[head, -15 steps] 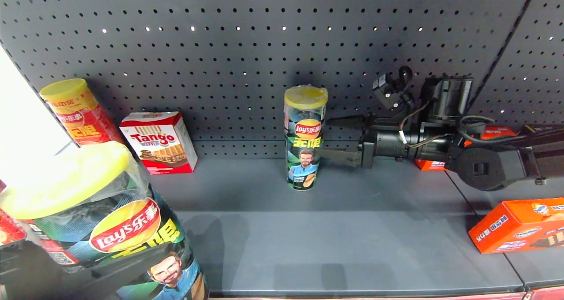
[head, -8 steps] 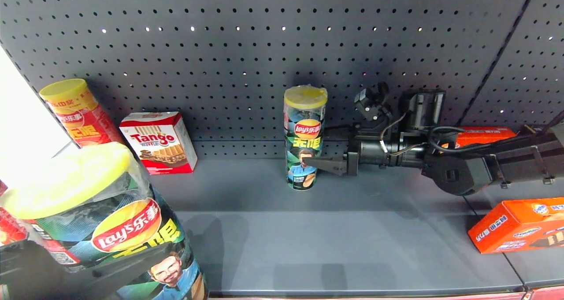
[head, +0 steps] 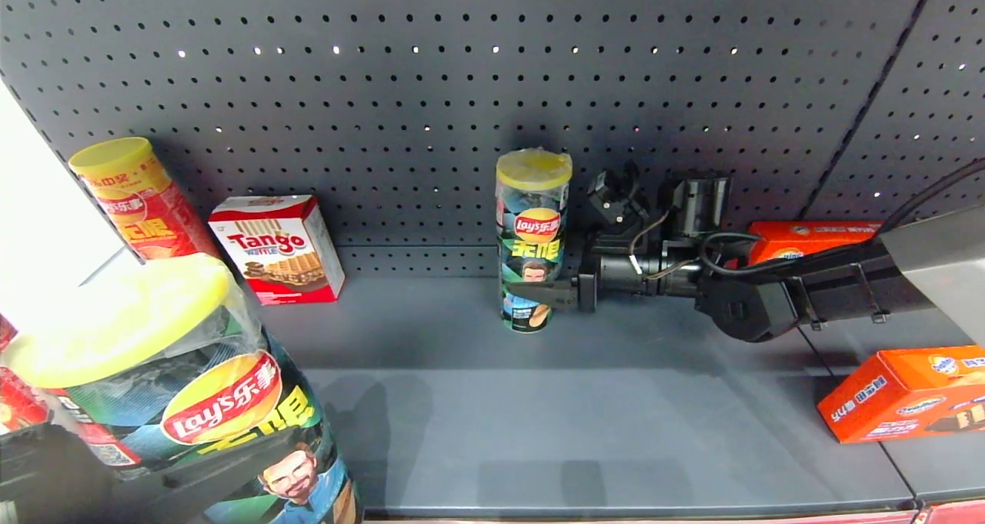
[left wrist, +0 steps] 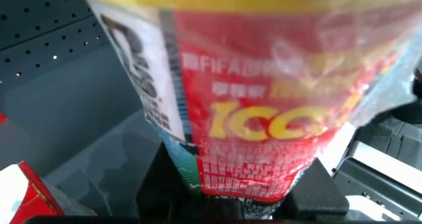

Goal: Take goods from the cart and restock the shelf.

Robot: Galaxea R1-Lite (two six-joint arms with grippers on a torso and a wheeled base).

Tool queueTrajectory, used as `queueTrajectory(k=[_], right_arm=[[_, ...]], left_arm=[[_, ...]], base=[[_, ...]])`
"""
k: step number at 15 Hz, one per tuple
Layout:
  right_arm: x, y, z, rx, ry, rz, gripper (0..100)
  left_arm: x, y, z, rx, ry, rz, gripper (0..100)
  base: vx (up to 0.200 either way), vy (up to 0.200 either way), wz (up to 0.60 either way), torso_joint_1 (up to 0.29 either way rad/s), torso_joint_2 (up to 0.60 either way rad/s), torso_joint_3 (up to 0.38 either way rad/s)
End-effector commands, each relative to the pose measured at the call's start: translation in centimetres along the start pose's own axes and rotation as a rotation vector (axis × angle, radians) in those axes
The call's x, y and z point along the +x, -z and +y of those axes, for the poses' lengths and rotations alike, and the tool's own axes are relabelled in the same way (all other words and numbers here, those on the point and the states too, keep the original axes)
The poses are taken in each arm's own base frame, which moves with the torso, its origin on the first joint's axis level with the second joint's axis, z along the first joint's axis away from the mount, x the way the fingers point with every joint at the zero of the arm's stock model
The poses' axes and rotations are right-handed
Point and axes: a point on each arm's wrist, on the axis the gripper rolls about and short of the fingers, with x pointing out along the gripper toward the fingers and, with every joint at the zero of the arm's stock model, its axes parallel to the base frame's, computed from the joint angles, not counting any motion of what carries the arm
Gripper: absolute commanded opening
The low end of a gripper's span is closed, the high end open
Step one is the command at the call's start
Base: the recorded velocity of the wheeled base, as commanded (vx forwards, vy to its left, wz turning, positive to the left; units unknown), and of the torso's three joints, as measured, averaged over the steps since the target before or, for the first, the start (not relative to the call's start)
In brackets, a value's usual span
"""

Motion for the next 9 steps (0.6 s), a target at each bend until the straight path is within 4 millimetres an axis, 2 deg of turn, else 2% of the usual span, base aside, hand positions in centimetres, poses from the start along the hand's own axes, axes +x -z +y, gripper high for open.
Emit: queueTrajectory(k=[1, 2, 3, 9], right_arm=[[0.88, 0.28, -0.19, -0.002, -0.009, -0.004, 100], [1.05, 0.38, -0.35, -0.004, -0.011, -0.007, 100], [1.15, 0.35, -0.26, -0.005, -0.012, -0.008, 0], [1.56, -0.4, 0.58, -0.011, -0.024, -0.018, 0]], left_arm=[[0.0, 0.01, -0.01, 0.0, -0.001, 0.0, 0], [-0.01, 0.06, 0.0, -0.001, -0.004, 0.002, 0], [-0.04, 0.09, -0.02, -0.001, -0.004, 0.002, 0], [-0.07, 0.12, -0.03, -0.001, -0.004, 0.002, 0]], base=[[0.0, 0.0, 0.0, 0.0, 0.0, 0.0], [0.0, 0.0, 0.0, 0.0, 0.0, 0.0], [0.0, 0.0, 0.0, 0.0, 0.0, 0.0], [0.0, 0.0, 0.0, 0.0, 0.0, 0.0]])
